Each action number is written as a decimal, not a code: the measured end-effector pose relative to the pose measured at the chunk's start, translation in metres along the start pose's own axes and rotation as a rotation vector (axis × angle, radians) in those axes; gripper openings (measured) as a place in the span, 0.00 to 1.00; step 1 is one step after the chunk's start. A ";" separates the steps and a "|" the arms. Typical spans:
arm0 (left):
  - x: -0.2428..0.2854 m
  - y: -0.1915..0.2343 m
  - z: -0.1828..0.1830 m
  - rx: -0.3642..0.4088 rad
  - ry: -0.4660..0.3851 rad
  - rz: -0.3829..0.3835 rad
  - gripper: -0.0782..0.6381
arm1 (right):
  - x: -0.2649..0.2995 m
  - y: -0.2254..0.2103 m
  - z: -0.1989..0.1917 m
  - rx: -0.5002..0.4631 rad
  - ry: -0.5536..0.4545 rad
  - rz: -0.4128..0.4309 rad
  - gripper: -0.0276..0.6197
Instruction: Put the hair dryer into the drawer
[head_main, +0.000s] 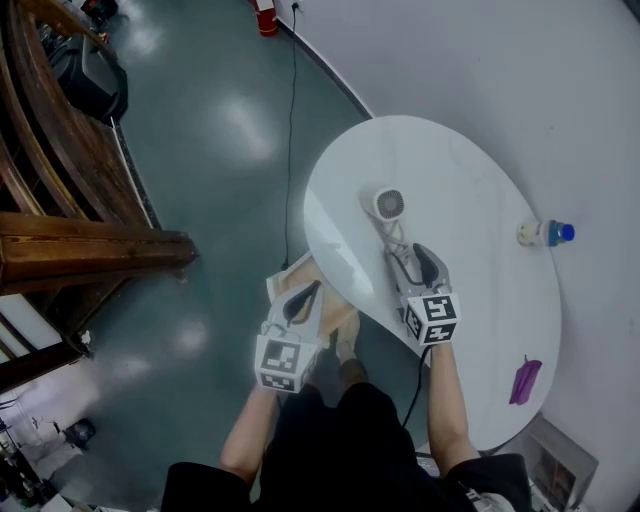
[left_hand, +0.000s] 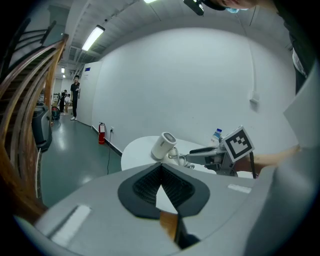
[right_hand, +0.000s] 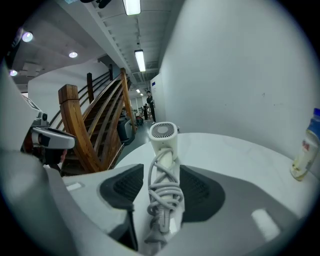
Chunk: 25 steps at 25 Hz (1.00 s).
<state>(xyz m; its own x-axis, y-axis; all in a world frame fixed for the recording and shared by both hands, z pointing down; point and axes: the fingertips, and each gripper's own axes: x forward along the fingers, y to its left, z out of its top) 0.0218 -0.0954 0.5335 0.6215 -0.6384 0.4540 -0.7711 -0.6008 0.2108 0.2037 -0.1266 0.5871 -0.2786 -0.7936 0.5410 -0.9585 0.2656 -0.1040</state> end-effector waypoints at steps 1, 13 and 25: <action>0.000 0.001 -0.001 -0.003 0.002 0.007 0.12 | 0.005 -0.002 -0.003 -0.003 0.013 0.005 0.39; 0.002 0.017 -0.016 -0.060 0.020 0.076 0.12 | 0.049 -0.001 -0.015 0.005 0.097 0.085 0.49; -0.003 0.027 -0.022 -0.089 0.022 0.128 0.12 | 0.062 0.001 -0.024 -0.033 0.197 0.118 0.47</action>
<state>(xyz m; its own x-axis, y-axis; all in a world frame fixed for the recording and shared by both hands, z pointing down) -0.0038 -0.0991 0.5566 0.5149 -0.6961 0.5004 -0.8537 -0.4692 0.2258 0.1874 -0.1625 0.6407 -0.3679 -0.6351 0.6792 -0.9167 0.3700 -0.1506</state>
